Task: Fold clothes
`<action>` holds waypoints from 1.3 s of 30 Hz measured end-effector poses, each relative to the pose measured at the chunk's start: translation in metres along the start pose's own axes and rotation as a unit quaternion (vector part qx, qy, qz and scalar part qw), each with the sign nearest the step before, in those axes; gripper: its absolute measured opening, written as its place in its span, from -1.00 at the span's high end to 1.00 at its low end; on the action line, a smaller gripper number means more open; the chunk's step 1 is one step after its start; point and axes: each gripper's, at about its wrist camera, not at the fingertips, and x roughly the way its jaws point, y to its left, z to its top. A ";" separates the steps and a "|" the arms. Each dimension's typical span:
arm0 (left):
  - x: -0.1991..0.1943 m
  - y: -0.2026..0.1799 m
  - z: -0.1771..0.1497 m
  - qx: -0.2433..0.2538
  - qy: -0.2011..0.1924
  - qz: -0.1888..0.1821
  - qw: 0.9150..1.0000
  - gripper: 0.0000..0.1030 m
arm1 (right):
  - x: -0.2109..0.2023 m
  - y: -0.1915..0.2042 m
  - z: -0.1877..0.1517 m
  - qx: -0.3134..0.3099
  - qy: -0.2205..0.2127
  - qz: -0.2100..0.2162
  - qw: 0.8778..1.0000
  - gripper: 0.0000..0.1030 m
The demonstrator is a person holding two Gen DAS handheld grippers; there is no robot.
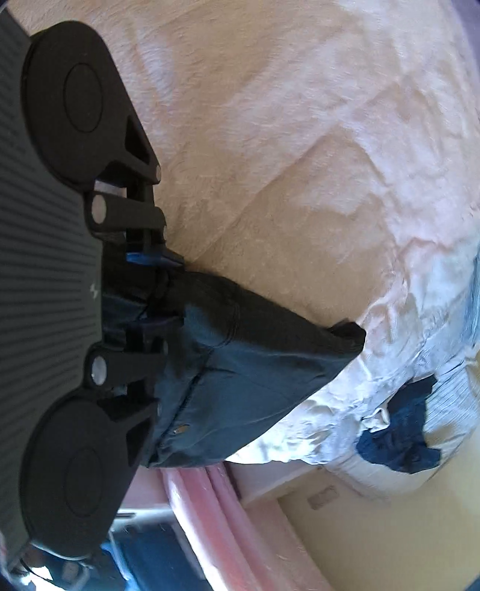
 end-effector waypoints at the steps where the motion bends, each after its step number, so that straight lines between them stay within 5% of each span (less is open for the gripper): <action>1: -0.006 -0.004 0.002 0.004 -0.002 0.001 1.000 0.49 | -0.002 0.003 0.002 -0.004 0.003 -0.010 1.000 0.51; 3: -0.021 -0.013 0.006 0.012 -0.010 0.006 1.000 0.63 | -0.014 0.006 0.004 -0.012 -0.001 -0.038 0.999 0.25; 6: -0.047 -0.026 0.010 0.042 -0.034 0.034 0.998 0.86 | -0.033 0.018 0.005 -0.037 -0.032 -0.070 0.996 0.25; 9: -0.059 -0.037 0.009 0.047 -0.040 0.017 0.998 0.95 | -0.047 0.039 0.007 -0.101 -0.072 -0.088 0.988 0.25; 13: -0.029 -0.054 0.005 0.101 -0.017 0.026 0.994 0.95 | -0.030 0.066 0.008 -0.219 -0.091 -0.112 0.965 0.26; 19: 0.018 -0.050 -0.005 0.125 0.015 0.051 0.991 0.96 | 0.019 0.047 -0.010 -0.273 -0.044 -0.146 0.950 0.39; 23: 0.004 -0.061 0.012 0.133 0.013 0.053 0.990 0.99 | 0.012 0.047 0.003 -0.249 -0.028 -0.138 0.958 0.39; 27: -0.005 -0.076 0.049 0.145 -0.020 0.035 0.989 0.99 | -0.004 0.051 0.029 -0.211 -0.063 -0.142 0.965 0.39; 34: 0.079 -0.107 0.108 0.211 -0.022 0.017 0.977 0.97 | 0.024 0.039 0.083 -0.217 -0.114 -0.172 0.954 0.39; 39: 0.147 -0.102 0.121 0.238 0.005 0.041 0.970 0.95 | 0.057 0.012 0.099 -0.207 -0.092 -0.178 0.958 0.39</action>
